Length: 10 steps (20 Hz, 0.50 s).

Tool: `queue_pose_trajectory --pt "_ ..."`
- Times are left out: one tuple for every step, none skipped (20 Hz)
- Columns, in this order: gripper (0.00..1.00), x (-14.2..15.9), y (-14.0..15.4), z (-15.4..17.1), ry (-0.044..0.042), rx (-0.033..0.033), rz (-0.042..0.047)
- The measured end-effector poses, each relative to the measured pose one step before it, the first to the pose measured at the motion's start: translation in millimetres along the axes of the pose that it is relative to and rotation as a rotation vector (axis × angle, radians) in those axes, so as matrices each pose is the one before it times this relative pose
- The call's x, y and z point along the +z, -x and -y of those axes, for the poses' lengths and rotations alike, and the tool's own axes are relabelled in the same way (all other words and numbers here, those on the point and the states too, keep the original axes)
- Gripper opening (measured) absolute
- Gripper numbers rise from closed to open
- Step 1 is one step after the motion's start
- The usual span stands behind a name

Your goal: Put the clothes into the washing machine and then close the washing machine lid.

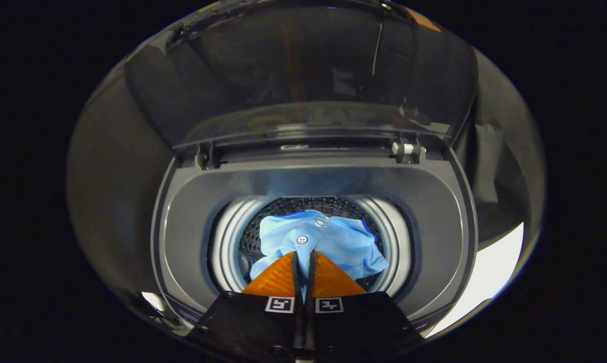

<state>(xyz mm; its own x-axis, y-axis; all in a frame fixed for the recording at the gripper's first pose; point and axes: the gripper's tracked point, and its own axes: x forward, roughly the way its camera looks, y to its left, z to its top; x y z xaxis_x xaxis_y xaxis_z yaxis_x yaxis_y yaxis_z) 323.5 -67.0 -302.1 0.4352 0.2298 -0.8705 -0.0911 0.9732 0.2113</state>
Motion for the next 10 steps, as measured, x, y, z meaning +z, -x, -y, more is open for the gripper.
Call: queue_pose_trajectory --pt "0.01 -4.71 -2.64 -0.44 -0.00369 -0.00059 -0.00525" --pt "0.01 -1.87 -2.81 0.34 -0.00567 -0.00434 -0.00341" --pt "0.02 -1.62 -1.86 2.16 0.00064 -0.0069 -0.00122" --pt "0.02 -0.94 -2.63 0.83 0.00171 -0.00561 -0.00079" --pt "0.02 -1.28 -0.96 0.53 0.0007 -0.00289 0.00028" --pt "0.02 0.14 -0.58 -0.36 -0.00001 -0.00045 0.00078" --pt "0.02 -0.21 -0.72 -0.63 0.00405 -0.00126 0.00418" --pt "0.02 0.7 0.78 -0.18 0.00485 0.00374 0.00916" --pt "0.02 -0.43 -2.5 -0.98 0.00147 0.00703 0.00252" --pt "0.02 -0.22 1.9 -3.58 -0.01365 0.02491 -0.00495"
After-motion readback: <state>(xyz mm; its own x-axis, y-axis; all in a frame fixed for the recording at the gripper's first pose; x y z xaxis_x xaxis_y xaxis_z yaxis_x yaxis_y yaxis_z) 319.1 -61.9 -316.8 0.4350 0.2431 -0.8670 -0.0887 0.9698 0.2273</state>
